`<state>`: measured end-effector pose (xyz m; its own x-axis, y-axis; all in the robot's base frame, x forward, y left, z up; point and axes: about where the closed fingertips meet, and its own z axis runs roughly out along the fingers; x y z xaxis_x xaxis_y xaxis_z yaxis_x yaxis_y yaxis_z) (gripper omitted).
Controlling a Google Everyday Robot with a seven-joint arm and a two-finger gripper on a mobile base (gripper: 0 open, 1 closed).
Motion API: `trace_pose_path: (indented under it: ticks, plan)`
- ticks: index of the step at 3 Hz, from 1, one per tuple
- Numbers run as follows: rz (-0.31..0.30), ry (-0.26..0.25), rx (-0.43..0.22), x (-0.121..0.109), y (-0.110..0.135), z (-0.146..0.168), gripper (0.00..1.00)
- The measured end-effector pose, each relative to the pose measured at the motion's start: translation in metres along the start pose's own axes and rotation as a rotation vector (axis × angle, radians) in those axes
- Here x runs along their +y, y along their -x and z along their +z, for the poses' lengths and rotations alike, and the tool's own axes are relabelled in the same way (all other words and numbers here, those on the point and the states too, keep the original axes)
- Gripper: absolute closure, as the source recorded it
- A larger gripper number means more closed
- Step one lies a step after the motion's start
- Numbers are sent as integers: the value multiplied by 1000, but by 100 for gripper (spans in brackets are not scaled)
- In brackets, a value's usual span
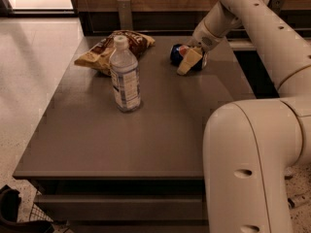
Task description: Knock pepsi can over
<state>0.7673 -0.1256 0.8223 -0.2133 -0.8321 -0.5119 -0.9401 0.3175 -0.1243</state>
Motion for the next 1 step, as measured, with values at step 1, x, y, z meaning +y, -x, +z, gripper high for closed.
trace_pose_path:
  ticks: [1]
  plan:
    - [0,0,0,0,0,0,0]
